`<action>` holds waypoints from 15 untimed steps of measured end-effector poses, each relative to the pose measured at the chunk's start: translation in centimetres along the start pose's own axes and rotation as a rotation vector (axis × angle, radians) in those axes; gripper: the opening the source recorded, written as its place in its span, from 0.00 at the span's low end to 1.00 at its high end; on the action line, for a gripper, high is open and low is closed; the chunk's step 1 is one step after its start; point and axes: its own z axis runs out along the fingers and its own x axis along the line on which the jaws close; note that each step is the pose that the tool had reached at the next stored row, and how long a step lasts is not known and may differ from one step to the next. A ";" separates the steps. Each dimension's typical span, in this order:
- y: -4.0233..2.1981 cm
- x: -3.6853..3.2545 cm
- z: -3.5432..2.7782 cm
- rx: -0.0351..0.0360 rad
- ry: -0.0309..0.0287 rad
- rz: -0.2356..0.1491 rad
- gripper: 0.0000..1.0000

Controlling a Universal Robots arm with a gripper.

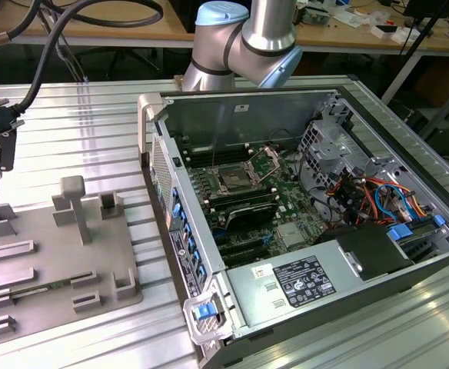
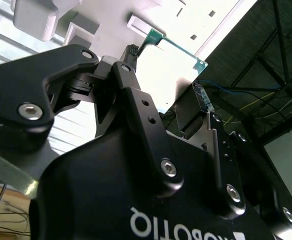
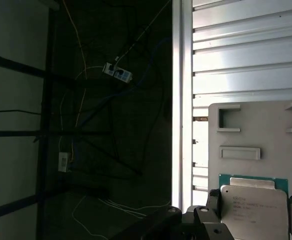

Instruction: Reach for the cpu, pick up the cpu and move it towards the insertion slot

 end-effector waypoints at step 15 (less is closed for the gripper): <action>0.04 -0.06 -0.99 0.0001 0.0002 0.000 0.55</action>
